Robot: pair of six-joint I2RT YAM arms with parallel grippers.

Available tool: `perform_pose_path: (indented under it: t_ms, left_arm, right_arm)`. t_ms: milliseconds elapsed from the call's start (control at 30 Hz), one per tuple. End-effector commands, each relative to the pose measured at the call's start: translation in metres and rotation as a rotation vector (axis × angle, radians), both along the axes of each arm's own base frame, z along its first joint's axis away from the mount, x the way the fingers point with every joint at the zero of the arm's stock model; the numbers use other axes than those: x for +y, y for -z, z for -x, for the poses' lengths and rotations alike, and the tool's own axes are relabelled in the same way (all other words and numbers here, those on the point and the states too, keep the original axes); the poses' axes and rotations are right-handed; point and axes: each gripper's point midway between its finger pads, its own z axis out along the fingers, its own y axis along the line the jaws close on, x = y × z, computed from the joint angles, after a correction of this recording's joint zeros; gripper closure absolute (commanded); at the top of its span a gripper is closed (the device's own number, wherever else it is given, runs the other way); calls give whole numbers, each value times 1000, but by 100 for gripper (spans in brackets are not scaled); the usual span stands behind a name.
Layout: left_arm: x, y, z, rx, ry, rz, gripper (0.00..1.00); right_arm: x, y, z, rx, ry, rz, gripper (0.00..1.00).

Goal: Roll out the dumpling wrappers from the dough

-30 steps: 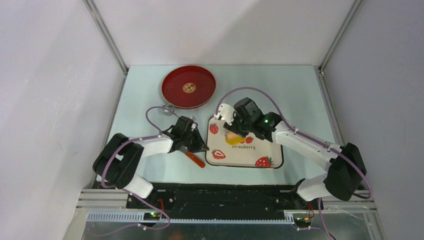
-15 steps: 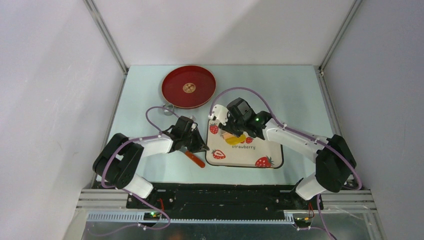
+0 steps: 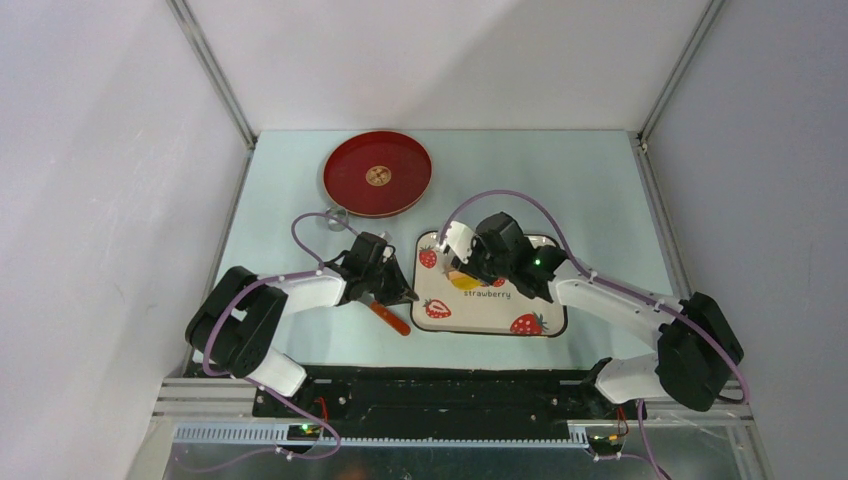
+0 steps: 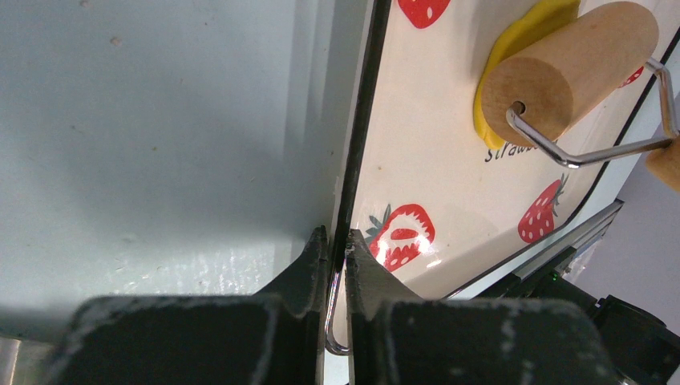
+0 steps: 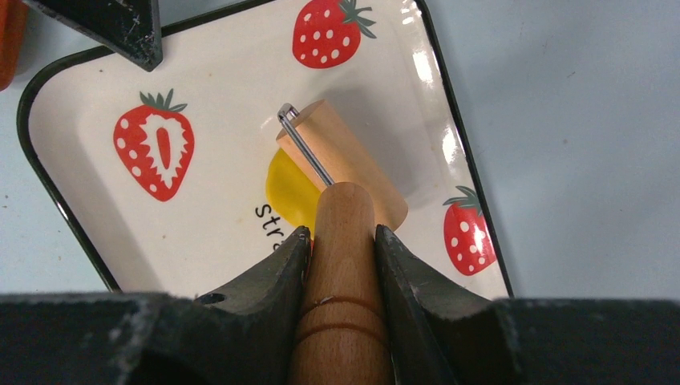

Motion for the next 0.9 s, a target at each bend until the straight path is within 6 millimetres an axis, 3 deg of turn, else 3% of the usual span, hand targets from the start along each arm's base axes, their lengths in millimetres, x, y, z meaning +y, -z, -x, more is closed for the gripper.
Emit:
perform_pose_path:
  t_ms: [0, 400, 867]
  left_arm:
    - [38, 36, 14, 78, -71, -172, 100]
    - [38, 36, 14, 78, -74, -172, 100]
    - [38, 36, 14, 76, -74, -172, 100]
  right_arm:
    - [-41, 72, 82, 351, -30, 155, 100]
    - [-55, 90, 105, 418, -22, 172, 100]
    - [-72, 87, 118, 456, 16, 185, 100]
